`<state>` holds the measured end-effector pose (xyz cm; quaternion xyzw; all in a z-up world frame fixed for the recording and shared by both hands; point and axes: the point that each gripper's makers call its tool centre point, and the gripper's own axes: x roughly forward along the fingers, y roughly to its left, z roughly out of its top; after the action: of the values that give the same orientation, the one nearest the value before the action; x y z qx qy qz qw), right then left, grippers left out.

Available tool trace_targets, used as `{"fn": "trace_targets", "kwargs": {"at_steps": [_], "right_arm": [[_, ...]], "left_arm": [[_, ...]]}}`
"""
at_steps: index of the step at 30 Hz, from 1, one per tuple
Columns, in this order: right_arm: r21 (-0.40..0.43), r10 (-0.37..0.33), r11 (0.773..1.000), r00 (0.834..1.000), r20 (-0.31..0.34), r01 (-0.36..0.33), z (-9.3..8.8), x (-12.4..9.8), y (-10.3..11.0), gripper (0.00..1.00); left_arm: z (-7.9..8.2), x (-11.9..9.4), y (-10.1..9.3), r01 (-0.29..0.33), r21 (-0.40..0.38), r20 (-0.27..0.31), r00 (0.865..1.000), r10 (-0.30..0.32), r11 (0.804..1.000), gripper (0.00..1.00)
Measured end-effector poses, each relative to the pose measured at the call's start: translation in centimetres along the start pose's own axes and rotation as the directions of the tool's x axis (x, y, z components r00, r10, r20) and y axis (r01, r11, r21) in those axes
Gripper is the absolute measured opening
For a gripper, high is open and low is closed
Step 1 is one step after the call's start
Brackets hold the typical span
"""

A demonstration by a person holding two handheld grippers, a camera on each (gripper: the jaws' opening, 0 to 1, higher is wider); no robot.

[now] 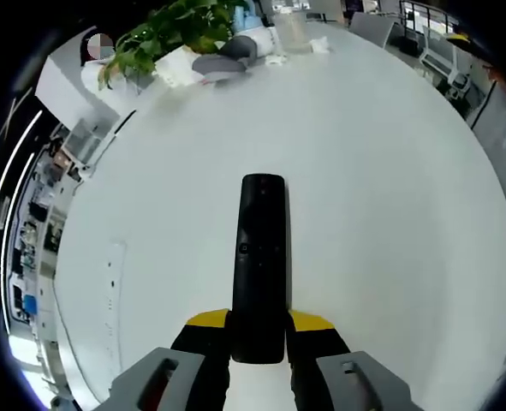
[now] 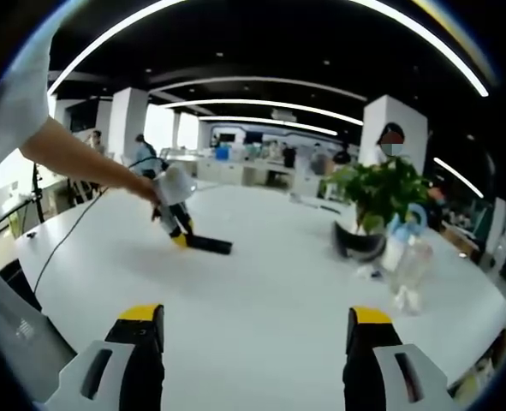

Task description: Press the specified remote control buttons in sequence, fully releasing each button before pressing the next.

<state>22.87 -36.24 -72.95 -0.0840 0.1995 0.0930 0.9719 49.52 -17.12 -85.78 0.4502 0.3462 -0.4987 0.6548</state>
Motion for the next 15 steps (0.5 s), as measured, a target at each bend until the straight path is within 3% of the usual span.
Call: {"fn": "trace_targets", "kwargs": {"at_steps": [4,10,15], "right_arm": [[-0.001,-0.002,1.0,1.0,-0.005,0.002,-0.1,0.0,-0.1,0.87],[-0.004,-0.001,1.0,1.0,-0.009,0.001,-0.1,0.0,0.0,0.87],[-0.004,0.0,1.0,1.0,-0.003,0.0,0.0,0.0,0.0,0.87]], "left_arm": [[-0.2,0.0,0.5,0.022,0.013,0.029,0.999,-0.022,1.0,0.25],[0.0,-0.5,0.5,0.026,-0.049,0.035,0.999,-0.024,0.998,0.24],[-0.1,-0.8,1.3,-0.043,-0.144,0.036,0.998,0.049,0.989,0.3]]}}
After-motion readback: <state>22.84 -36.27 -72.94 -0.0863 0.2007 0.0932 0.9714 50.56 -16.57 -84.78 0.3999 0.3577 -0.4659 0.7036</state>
